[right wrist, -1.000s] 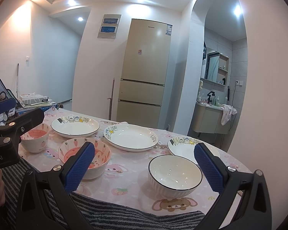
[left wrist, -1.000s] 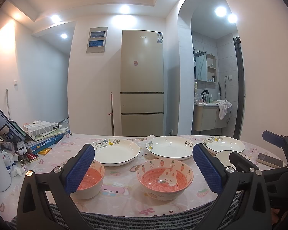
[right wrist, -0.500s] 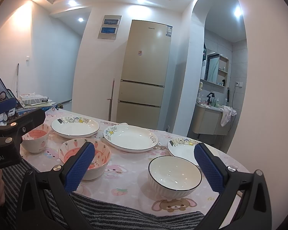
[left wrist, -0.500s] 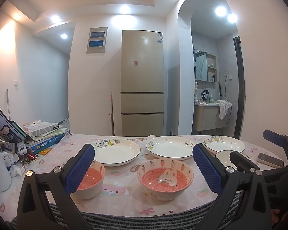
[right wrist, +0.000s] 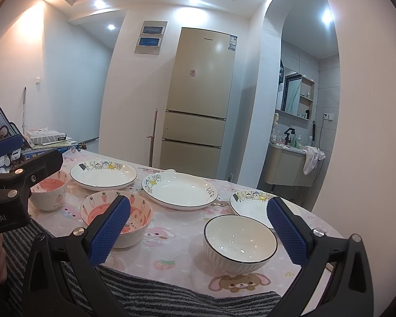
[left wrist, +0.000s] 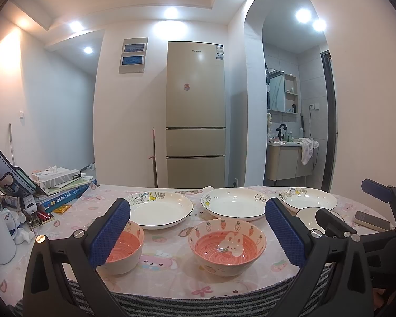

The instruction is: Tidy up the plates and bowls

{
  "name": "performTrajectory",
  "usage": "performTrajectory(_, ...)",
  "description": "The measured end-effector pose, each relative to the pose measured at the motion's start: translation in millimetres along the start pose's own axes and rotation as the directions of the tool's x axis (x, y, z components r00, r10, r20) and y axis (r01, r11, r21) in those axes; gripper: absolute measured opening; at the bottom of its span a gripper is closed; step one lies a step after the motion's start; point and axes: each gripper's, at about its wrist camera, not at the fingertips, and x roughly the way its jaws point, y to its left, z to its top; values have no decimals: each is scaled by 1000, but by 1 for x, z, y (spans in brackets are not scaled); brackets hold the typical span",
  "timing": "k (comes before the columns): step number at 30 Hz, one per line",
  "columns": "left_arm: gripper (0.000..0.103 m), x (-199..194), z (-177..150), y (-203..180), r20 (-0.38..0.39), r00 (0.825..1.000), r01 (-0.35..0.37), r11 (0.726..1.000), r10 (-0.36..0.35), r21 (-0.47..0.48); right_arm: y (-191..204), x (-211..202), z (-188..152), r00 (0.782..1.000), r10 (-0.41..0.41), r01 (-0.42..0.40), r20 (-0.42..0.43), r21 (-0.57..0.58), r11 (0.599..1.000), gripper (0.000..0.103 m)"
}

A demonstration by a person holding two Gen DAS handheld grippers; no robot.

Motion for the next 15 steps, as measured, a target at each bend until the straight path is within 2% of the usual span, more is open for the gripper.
performTrajectory(15, 103, 0, 0, 1, 1, 1000, 0, 1000, 0, 2, -1, -2, 1, 1000, 0, 0, 5, -1, 1000, 103)
